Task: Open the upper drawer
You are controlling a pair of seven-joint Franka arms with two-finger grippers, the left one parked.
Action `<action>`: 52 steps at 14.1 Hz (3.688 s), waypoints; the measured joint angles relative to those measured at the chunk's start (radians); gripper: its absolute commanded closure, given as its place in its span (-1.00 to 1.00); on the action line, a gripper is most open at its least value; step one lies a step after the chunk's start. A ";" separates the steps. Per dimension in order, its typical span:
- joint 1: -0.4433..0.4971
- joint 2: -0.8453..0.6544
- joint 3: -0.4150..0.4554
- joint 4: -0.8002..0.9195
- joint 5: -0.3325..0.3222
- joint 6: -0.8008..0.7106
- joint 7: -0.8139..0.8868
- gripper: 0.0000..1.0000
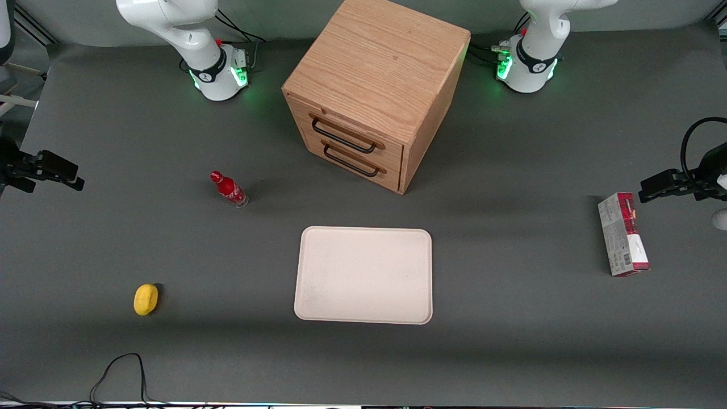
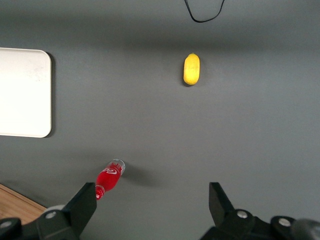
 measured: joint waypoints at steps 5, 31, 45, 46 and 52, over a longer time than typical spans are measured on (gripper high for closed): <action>0.001 0.000 0.004 0.000 0.000 -0.010 0.000 -1.00; 0.745 0.140 0.019 0.026 0.140 -0.026 -0.212 -1.00; 0.746 0.151 0.008 -0.144 0.198 0.161 -0.250 -1.00; 0.747 0.151 0.009 -0.159 0.198 0.181 -0.250 -1.00; 0.763 0.156 0.018 -0.237 0.198 0.285 -0.250 -1.00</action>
